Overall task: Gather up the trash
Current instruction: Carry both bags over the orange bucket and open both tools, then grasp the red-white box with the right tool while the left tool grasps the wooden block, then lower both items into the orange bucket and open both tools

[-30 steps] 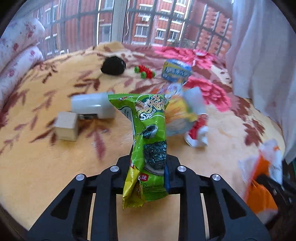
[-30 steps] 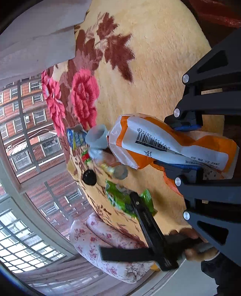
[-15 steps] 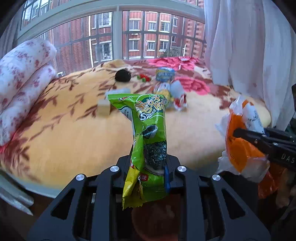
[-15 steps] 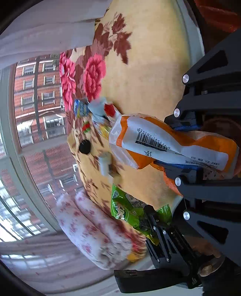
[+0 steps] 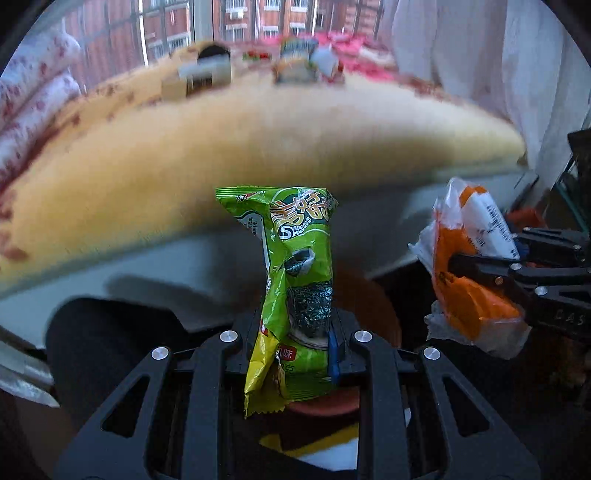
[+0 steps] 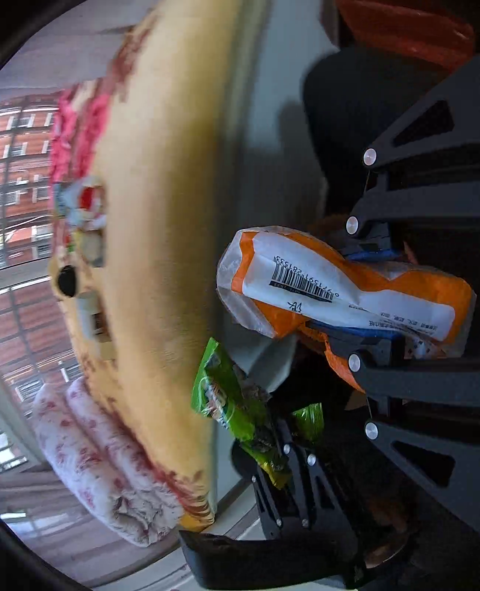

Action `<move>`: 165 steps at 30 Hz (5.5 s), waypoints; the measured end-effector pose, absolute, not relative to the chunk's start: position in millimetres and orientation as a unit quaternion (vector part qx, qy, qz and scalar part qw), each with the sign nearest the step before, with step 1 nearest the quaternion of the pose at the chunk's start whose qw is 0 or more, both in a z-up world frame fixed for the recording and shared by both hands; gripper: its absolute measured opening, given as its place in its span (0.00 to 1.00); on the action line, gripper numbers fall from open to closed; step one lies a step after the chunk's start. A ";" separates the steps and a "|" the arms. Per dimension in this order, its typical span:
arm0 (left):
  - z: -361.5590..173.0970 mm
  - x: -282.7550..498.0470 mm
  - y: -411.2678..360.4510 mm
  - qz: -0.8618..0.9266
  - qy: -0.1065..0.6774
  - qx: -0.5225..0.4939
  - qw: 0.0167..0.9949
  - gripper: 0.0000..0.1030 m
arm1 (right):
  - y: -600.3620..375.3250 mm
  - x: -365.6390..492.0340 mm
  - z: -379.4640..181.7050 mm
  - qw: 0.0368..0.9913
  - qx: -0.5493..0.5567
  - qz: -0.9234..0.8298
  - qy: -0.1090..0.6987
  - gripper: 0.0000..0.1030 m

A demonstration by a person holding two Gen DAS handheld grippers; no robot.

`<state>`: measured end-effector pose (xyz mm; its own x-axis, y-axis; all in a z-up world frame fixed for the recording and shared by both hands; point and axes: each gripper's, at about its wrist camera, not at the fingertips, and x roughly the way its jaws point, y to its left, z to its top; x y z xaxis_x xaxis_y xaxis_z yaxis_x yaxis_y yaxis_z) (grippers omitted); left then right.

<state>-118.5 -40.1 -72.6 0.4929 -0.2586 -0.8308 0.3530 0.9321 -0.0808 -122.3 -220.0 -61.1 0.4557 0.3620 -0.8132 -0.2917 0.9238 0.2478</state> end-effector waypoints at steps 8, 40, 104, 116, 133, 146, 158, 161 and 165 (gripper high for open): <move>-99.4 -111.7 -42.1 -0.181 0.506 0.048 0.842 0.23 | -217.1 -114.8 -84.5 0.836 0.048 0.189 0.513 0.26; 10.6 -96.0 -17.6 -0.170 0.366 0.072 0.912 0.86 | -262.6 -19.3 13.4 0.886 0.070 0.159 0.430 0.55; 17.6 26.7 4.9 -0.082 0.394 -0.007 0.915 0.33 | -231.2 -4.8 17.9 0.885 0.128 0.203 0.398 0.18; -8.1 -82.7 -26.3 -0.142 0.429 0.024 0.892 0.33 | -219.9 -81.3 3.9 0.876 0.064 0.230 0.420 0.18; -91.0 -96.1 -34.1 -0.155 0.543 0.025 0.825 0.33 | -219.4 -108.1 -74.3 0.821 0.077 0.208 0.526 0.21; -95.9 -86.5 -33.9 -0.153 0.550 0.021 0.821 0.77 | -220.4 -103.9 -86.3 0.813 0.078 0.193 0.544 0.63; -87.8 -84.0 -32.8 -0.137 0.546 0.025 0.826 0.77 | -244.2 -100.7 -75.0 0.823 0.089 0.177 0.532 0.63; -69.1 -85.2 -32.1 -0.139 0.526 0.038 0.838 0.77 | -250.1 -94.9 -55.8 0.830 0.095 0.185 0.517 0.63; -29.5 -82.8 -28.6 -0.151 0.479 0.040 0.864 0.77 | -255.7 -74.6 -21.8 0.847 0.098 0.199 0.484 0.63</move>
